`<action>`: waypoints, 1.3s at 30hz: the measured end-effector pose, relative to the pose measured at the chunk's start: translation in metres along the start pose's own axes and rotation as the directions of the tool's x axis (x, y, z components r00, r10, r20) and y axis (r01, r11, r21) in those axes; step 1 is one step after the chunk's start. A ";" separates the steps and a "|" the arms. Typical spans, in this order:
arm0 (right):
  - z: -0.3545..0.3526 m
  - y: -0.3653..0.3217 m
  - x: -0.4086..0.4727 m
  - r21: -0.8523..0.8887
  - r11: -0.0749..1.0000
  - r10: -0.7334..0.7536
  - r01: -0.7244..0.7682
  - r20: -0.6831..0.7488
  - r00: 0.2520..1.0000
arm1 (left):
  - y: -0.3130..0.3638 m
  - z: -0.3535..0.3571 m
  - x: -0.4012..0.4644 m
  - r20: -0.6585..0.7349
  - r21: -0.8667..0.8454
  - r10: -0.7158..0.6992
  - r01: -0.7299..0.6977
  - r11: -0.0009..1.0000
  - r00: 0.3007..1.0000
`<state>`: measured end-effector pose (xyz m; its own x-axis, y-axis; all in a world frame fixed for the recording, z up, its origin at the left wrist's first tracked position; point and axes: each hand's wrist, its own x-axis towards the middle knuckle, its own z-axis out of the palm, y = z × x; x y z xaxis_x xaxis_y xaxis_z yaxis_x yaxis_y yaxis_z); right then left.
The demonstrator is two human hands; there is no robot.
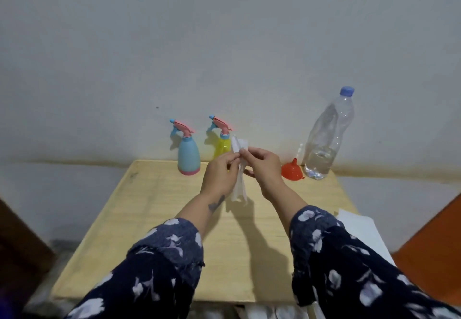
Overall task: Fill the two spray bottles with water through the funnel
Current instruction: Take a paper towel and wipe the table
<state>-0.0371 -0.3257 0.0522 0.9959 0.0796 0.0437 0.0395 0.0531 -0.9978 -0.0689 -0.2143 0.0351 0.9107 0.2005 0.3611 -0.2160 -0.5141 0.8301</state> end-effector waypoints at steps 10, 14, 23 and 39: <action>0.022 0.008 0.004 -0.199 0.970 -0.151 0.140 -0.041 0.988 | -0.014 -0.035 -0.015 -0.309 -0.053 -0.177 0.169 0.984 0.934; 0.031 0.013 0.008 -0.358 0.911 -0.216 0.206 0.011 0.976 | -0.029 -0.056 -0.015 -0.307 0.001 -0.175 0.184 0.983 0.936; 0.051 0.059 0.024 -0.545 0.815 -0.121 0.194 0.167 0.979 | -0.103 -0.092 -0.009 -0.095 0.047 -0.351 0.356 0.933 0.932; 0.109 0.157 0.072 -0.891 0.421 0.171 0.171 0.263 0.949 | -0.236 -0.082 0.036 0.238 0.670 -0.384 0.136 0.730 0.892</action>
<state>0.0322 -0.2035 -0.0959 0.9307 0.3469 -0.1161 0.2602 -0.8507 -0.4567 -0.0146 -0.0172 -0.1125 0.9792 0.1777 -0.0983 0.2017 -0.9066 0.3707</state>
